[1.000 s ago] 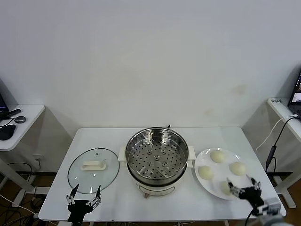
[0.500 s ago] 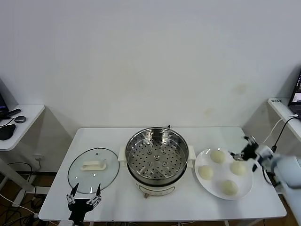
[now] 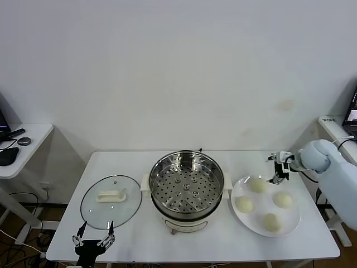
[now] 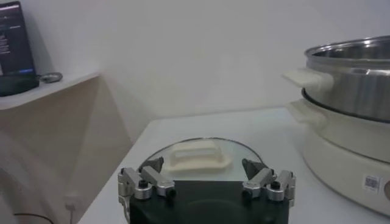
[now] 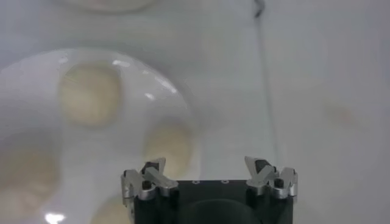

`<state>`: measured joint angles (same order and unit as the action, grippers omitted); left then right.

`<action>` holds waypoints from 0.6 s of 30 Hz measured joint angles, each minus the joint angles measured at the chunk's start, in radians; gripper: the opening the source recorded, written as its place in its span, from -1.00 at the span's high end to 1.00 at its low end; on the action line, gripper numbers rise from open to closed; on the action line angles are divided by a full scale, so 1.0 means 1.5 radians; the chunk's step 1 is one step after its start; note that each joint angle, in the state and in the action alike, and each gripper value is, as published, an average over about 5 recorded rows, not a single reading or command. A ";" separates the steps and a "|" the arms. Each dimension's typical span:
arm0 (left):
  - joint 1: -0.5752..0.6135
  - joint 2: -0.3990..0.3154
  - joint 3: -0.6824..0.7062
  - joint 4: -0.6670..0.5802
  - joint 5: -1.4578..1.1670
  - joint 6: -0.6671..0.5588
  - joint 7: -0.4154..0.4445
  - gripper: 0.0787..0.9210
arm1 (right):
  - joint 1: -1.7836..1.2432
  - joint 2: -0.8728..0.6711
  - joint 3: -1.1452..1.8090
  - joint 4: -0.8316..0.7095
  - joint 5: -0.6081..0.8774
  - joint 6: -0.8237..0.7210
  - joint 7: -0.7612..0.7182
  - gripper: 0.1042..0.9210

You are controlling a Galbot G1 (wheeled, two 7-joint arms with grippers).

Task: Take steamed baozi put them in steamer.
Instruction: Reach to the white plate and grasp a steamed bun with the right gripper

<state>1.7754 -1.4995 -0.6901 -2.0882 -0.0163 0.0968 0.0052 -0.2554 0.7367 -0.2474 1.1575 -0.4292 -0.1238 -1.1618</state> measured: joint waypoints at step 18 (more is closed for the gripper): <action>0.010 0.000 0.001 -0.004 0.002 -0.001 0.001 -0.77 | 0.014 0.074 -0.036 -0.099 -0.045 0.031 0.001 -0.76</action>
<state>1.7897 -1.5002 -0.6891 -2.0945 -0.0127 0.0957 0.0074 -0.2346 0.8470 -0.3012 1.0085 -0.4974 -0.0768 -1.1596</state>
